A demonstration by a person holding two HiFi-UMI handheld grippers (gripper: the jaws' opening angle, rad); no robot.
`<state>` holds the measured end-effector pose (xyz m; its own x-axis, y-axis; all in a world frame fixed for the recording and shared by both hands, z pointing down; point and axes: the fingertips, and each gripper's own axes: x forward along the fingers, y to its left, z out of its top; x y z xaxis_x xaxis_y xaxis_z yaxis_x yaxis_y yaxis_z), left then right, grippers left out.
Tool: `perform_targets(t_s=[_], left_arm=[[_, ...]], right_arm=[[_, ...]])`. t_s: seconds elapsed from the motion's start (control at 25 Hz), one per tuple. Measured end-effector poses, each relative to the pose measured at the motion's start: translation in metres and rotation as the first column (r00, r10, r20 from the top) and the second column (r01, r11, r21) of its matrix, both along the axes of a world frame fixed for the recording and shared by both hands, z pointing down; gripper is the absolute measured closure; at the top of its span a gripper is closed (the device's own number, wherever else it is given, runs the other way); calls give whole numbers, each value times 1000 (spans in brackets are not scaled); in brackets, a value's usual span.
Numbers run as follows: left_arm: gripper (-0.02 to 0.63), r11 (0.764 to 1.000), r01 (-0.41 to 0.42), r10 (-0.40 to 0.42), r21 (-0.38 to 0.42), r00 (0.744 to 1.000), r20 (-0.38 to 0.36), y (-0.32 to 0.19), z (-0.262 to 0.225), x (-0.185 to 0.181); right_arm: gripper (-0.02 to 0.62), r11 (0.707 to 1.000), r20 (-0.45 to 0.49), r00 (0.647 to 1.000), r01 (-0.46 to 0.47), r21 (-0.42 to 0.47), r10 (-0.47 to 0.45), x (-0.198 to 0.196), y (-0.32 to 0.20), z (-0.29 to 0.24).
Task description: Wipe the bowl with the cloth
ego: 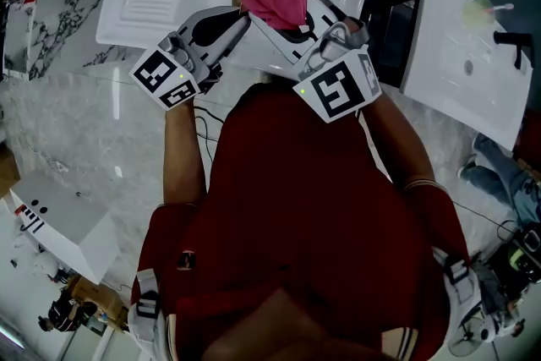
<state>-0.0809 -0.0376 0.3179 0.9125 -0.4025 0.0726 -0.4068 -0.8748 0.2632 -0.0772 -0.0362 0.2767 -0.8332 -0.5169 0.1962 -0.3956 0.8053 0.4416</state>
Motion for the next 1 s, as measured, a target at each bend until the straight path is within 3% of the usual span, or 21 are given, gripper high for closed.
perform_targets(t_s=[0.32,0.64,1.0], left_arm=[[584,992,-126,126,-10,992,-15,27,-6,-8],[584,959,-282,279,-26,957,-75,58,-18,-16],[583,920,-391,384,-19,910,-156,75,-33,-16]], right_arm=[[568,997,44,997,71,-43,-70,-2,3,-11],[568,981,107,985,150,-125,-137,4,6,-18],[568,943,320,935,236,-235,-154,18,2,-27]])
